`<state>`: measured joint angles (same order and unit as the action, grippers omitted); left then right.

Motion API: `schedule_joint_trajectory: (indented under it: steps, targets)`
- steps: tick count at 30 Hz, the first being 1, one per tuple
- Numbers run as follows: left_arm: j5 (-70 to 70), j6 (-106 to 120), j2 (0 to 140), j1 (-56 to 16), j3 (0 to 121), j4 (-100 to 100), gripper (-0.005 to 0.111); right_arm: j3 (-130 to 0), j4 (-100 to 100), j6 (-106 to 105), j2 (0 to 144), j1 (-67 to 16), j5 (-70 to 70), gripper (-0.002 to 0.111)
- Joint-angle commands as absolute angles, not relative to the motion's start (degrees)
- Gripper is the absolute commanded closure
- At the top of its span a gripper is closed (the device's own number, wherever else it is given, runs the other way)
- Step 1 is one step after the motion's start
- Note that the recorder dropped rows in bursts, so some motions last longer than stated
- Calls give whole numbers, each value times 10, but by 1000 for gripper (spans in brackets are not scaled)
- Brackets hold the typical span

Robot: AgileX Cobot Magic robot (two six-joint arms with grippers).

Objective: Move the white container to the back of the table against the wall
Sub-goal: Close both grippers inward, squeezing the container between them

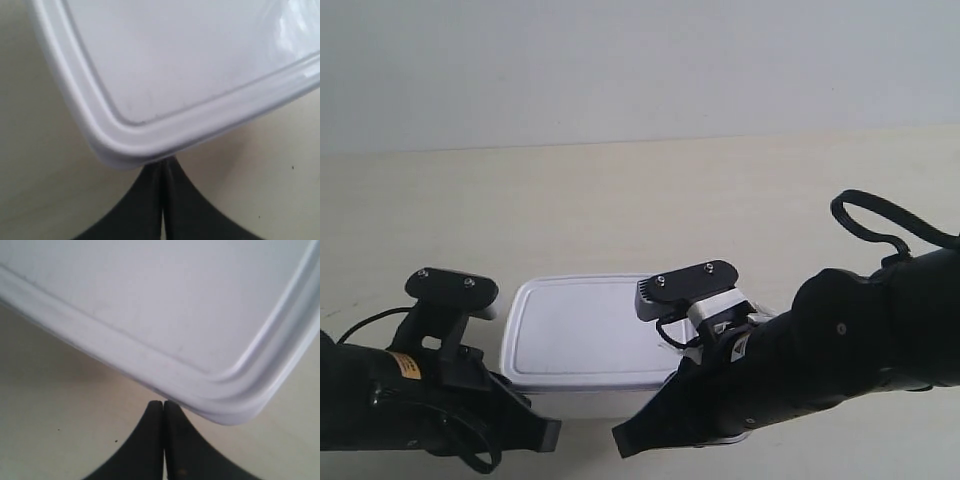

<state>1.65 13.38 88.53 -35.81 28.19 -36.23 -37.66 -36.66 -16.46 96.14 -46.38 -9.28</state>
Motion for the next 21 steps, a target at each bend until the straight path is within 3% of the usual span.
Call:
schedule_joint_trajectory:
  steps: [1,21]
  targets:
    - [10,131,900,-361,308,-366,107,-378,-370,-164,963,-466,-73,108]
    - [-25,144,940,-360,357,-361,107,-411,-370,-164,963,-451,-37,108]
